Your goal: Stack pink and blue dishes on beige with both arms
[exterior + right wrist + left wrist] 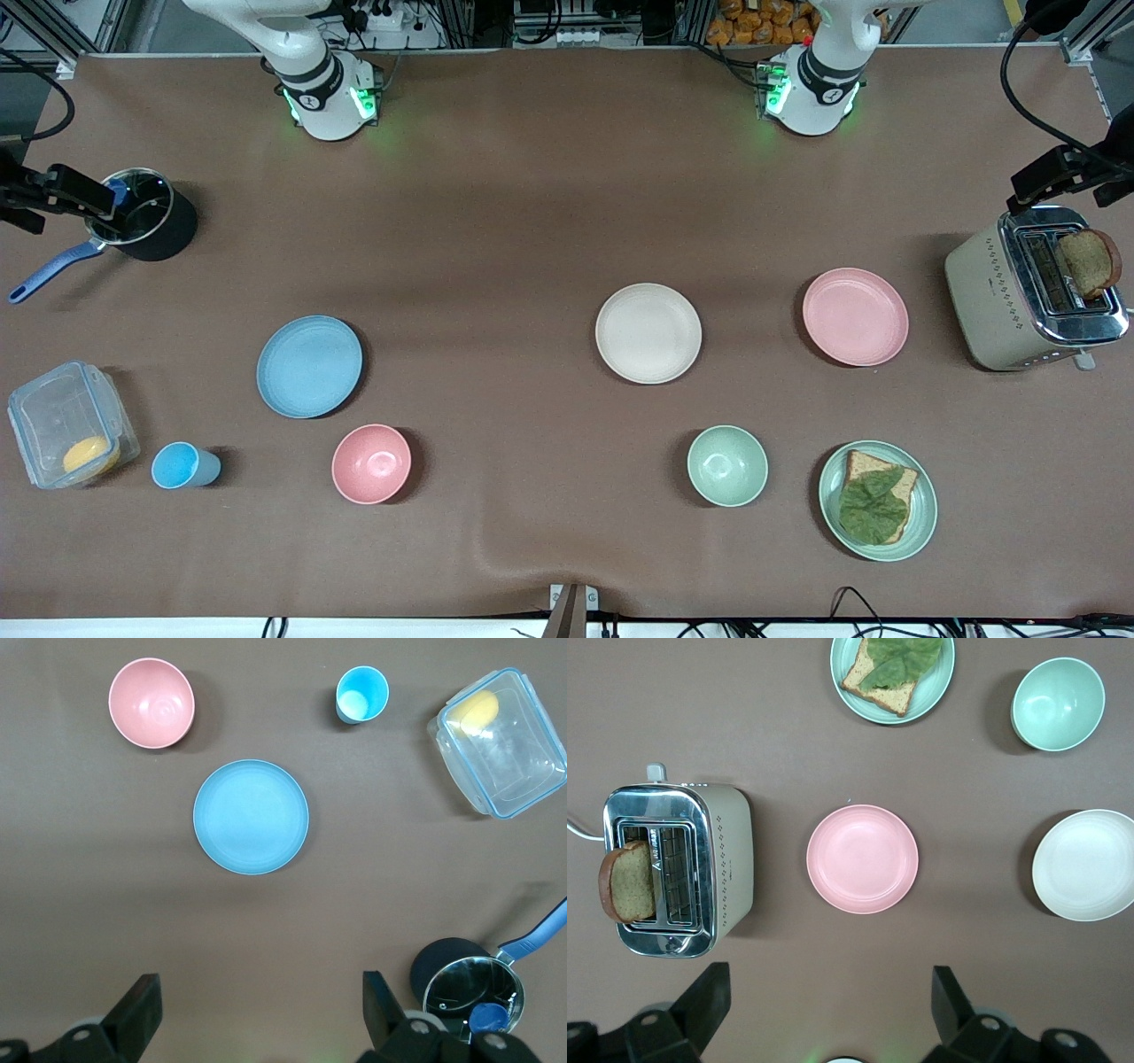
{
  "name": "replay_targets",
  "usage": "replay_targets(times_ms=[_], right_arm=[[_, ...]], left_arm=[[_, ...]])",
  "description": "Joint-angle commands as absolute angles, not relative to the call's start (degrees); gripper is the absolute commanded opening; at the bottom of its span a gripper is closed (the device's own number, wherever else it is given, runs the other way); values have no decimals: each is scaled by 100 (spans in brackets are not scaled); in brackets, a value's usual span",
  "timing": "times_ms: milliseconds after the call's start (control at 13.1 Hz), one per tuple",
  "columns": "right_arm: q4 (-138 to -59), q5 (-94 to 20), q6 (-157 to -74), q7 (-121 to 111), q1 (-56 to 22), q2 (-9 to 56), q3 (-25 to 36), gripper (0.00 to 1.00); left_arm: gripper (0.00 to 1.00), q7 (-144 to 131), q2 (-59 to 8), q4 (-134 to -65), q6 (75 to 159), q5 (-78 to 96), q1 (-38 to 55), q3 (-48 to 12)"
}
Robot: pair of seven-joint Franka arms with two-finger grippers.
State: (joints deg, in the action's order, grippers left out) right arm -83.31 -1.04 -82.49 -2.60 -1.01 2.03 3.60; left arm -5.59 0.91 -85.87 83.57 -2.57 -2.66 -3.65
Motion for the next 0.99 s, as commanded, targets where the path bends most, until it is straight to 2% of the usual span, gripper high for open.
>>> replay_targets(times_ms=[0, 305, 458, 534, 763, 915], right_arm=[[-8306, -158, -8200, -290, -105, 202, 360, 100], [-8306, -158, -8200, -290, -105, 202, 360, 100], [-8306, -158, -8200, -290, -105, 211, 369, 100], [-8306, -158, -8200, -290, -123, 228, 360, 100], [-8306, -115, -8200, -281, -333, 316, 360, 100], [-8306, -140, -8209, -290, -395, 535, 360, 100]], left_arm=[[100, -642, 97, -8613, 8394, -219, -229, -343], [100, -431, -298, -8578, 8463, -465, -360, -334], [100, -448, -518, -8840, 8796, -545, -430, -334], [100, -518, -536, -9207, 9189, -545, -570, -334], [100, -475, -501, -10841, 11418, -536, -1177, -360], [100, -492, -562, -11712, 12545, -527, -1326, -352]])
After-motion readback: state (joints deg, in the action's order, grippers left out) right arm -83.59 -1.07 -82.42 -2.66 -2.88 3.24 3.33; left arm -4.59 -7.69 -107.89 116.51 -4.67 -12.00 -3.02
